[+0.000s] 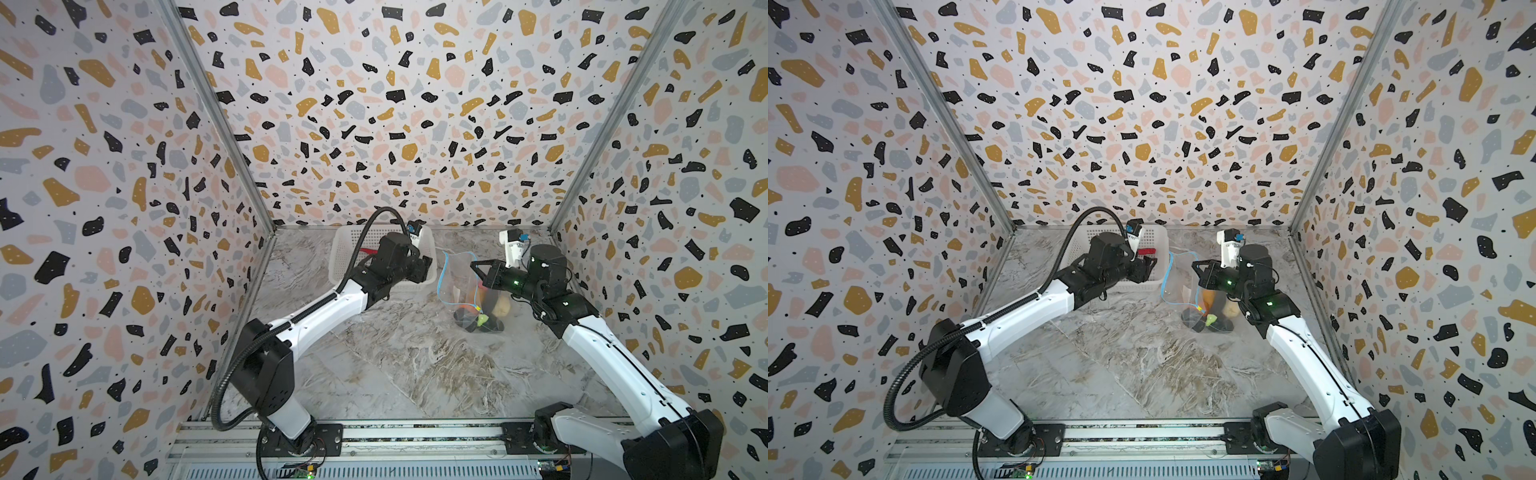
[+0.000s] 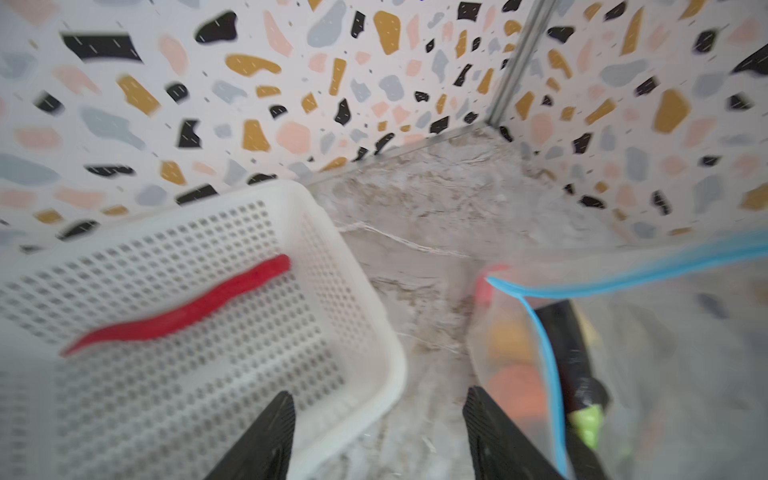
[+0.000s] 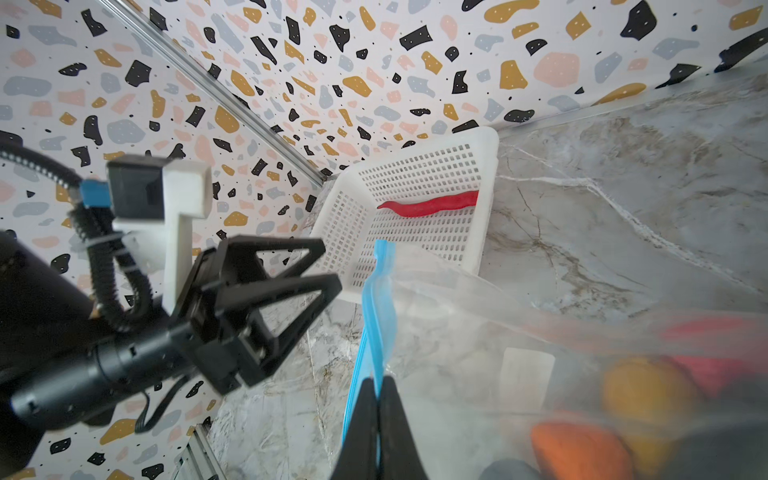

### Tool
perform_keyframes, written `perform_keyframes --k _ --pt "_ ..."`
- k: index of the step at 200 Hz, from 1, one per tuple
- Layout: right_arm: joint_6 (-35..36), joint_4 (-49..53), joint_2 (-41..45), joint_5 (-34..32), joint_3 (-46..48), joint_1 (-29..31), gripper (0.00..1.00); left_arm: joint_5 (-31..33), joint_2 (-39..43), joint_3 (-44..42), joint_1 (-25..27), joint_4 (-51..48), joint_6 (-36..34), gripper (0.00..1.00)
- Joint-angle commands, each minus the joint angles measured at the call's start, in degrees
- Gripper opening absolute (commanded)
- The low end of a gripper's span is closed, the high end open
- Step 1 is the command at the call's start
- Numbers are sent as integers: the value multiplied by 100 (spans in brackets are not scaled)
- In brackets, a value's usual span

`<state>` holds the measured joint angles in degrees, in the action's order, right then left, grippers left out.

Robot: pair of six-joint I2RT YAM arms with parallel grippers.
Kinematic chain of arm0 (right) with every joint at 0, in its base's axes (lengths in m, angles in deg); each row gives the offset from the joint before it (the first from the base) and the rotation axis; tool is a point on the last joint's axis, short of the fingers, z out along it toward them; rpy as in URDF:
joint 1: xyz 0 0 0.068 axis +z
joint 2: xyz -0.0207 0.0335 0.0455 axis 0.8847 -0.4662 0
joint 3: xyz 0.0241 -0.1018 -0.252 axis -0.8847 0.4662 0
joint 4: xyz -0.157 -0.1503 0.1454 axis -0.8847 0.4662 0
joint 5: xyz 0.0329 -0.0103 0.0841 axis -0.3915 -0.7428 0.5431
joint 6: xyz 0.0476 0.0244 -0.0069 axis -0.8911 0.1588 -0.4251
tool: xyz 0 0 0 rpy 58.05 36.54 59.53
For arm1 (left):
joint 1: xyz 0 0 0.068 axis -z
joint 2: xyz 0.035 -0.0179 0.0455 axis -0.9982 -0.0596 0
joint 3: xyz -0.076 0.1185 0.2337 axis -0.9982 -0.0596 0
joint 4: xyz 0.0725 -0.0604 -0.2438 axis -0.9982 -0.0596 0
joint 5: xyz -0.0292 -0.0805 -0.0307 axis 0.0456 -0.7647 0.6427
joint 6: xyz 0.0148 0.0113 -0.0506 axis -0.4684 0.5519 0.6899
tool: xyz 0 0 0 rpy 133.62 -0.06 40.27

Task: Place the food in the zip-top bag and seal the zipper
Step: 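Move the left gripper back over the basket above the red chili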

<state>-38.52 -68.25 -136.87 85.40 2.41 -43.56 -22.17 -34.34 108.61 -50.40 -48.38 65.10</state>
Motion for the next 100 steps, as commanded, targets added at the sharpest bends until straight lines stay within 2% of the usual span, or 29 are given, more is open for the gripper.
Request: perform_keyframes --k 1,29,54,68,100 --pt "23 -348 61 150 75 18 0 280 -938 995 -441 -1393 -1987 67" --pt "24 -482 31 259 139 -19 0 -246 -2285 2866 -1111 -2499 -2531 68" --pt "52 -453 -25 347 67 -72 0 -513 -3284 4414 -1433 -3288 -2861 69" --pt "16 -524 -20 371 81 -73 0 -567 -3593 4627 -1504 -3375 -3005 69" --pt "7 -581 -148 474 72 -73 0 -410 -3864 4256 -1636 -2959 -3255 71"
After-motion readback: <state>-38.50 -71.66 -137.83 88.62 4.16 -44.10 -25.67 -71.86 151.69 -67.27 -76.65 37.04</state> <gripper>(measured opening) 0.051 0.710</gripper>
